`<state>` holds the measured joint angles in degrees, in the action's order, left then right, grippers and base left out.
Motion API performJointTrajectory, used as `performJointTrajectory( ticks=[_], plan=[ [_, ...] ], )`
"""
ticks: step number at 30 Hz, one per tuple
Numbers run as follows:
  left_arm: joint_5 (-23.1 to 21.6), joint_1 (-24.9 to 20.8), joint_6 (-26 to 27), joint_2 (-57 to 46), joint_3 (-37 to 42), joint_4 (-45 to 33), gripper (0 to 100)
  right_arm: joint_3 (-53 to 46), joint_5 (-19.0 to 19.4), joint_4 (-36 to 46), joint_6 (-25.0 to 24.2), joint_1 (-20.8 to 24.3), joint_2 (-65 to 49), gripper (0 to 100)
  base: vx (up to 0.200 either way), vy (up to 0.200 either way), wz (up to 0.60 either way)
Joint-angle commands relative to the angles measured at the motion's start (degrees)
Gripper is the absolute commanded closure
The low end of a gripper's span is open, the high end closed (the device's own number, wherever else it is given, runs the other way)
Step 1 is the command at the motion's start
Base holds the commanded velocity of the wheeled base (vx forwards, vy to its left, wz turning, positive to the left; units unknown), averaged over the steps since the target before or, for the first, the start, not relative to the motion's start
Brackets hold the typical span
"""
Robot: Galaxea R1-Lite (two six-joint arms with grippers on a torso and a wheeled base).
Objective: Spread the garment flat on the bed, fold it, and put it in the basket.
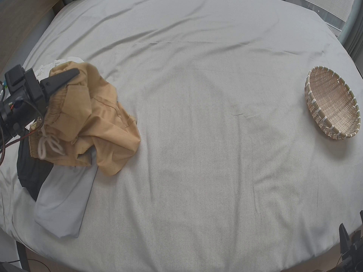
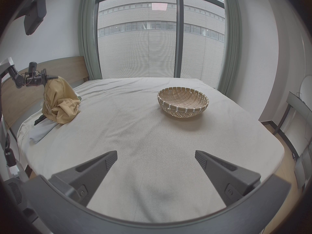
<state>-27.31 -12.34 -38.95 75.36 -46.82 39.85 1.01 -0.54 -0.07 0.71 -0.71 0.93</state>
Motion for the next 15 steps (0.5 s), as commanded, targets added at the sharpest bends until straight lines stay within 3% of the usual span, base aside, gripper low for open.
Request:
performJointTrajectory(
  ticks=[1, 5, 10, 15],
  plan=[
    [7.9, -15.6, -0.7, 0.9, -7.0, -0.5, 100, -1.0, 0.0, 0.0, 0.0, 0.0, -0.6, 0, 0.0, 0.0, 0.0],
    [8.2, -20.3, 1.4, 1.8, -7.8, -2.8, 100, -1.0, 0.0, 0.0, 0.0, 0.1, -0.6, 0, 0.0, 0.0, 0.0],
    [8.3, -22.6, 2.5, 3.0, -8.5, -4.7, 100, -1.0, 0.0, 0.0, 0.0, 0.0, -0.6, 0, 0.0, 0.0, 0.0],
    [8.6, -25.4, 4.1, 5.8, -15.8, -6.3, 100, -1.0, 0.0, 0.0, 0.0, 0.0, -0.6, 0, 0.0, 0.0, 0.0]
  ],
)
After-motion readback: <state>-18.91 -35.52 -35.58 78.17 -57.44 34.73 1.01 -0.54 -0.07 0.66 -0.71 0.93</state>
